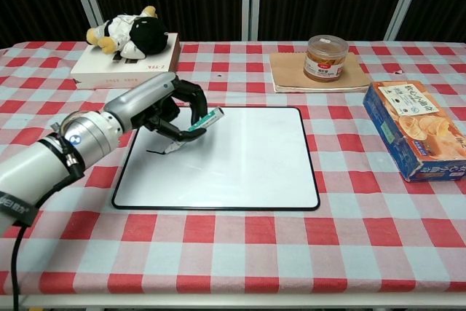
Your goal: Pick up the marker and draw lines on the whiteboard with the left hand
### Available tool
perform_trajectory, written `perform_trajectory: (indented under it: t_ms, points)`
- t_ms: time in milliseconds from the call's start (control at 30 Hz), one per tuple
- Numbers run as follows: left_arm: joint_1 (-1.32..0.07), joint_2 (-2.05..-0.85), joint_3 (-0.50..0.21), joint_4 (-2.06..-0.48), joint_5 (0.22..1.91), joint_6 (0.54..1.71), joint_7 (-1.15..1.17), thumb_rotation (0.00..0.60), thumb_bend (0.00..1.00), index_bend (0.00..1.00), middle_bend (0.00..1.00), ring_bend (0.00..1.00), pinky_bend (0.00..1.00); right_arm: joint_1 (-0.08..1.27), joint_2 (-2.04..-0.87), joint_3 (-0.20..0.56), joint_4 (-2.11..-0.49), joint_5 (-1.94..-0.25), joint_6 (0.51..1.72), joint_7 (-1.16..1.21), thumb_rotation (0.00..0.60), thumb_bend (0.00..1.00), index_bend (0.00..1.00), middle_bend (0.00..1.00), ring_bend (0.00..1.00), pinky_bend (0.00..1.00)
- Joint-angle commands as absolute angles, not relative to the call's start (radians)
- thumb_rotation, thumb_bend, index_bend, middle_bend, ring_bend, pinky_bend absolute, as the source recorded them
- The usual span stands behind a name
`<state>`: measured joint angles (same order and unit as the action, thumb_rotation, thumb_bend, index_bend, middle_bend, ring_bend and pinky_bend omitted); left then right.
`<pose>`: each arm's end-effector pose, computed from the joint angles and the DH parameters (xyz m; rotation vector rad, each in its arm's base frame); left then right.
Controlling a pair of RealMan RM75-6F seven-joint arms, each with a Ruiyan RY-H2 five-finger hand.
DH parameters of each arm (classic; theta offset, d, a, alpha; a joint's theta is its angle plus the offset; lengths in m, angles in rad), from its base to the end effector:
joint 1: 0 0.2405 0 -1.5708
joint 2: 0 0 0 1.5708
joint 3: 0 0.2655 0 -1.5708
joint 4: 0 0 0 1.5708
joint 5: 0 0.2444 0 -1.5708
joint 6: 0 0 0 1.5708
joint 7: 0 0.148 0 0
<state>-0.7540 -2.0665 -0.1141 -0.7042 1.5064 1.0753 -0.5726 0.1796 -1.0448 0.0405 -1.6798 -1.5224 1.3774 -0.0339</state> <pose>-0.1609 0.3590 -0.1620 -1.7624 -1.3430 -1.4042 -0.3101 -0.2148 0.1325 1.5396 -0.8830 0.8841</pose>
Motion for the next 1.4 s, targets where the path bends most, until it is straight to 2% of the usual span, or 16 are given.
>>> perform_trajectory:
  t_ms: [33,167,333,667,967,1400]
  points:
    - [-0.783,-2.095,-0.127,-0.692,1.509,1.065,-0.573,0.600,0.39,0.62,0.62,0.93,1.00,0.174,-1.040,0.039,-1.680,-1.520,1.382,-0.031,0.600,0.20,0.03,0.15,0.00,0.00]
    - [-0.802,-2.093,-0.133,-0.711,1.523,1.087,-0.562,0.600,0.39,0.62,0.62,0.93,1.00,0.169,-1.037,0.039,-1.678,-1.521,1.388,-0.023,0.600,0.19,0.03,0.15,0.00,0.00]
    - [-0.782,-2.025,-0.122,-0.804,1.532,1.119,-0.531,0.600,0.39,0.62,0.62,0.93,1.00,0.173,-1.041,0.040,-1.668,-1.525,1.383,-0.009,0.600,0.19,0.03,0.15,0.00,0.00]
    - [-0.713,-1.939,-0.094,-0.911,1.485,1.091,-0.465,0.600,0.39,0.62,0.62,0.93,1.00,0.183,-1.054,0.038,-1.657,-1.546,1.374,0.004,0.600,0.20,0.03,0.15,0.00,0.00]
    - [-0.690,-1.944,-0.077,-0.887,1.488,1.093,-0.470,0.600,0.39,0.62,0.62,0.93,1.00,0.183,-1.053,0.038,-1.668,-1.543,1.374,-0.011,0.600,0.20,0.03,0.15,0.00,0.00]
    - [-0.737,-2.015,-0.104,-0.834,1.493,1.059,-0.492,0.600,0.39,0.62,0.62,0.93,1.00,0.170,-1.041,0.036,-1.674,-1.534,1.384,-0.018,0.600,0.20,0.03,0.15,0.00,0.00]
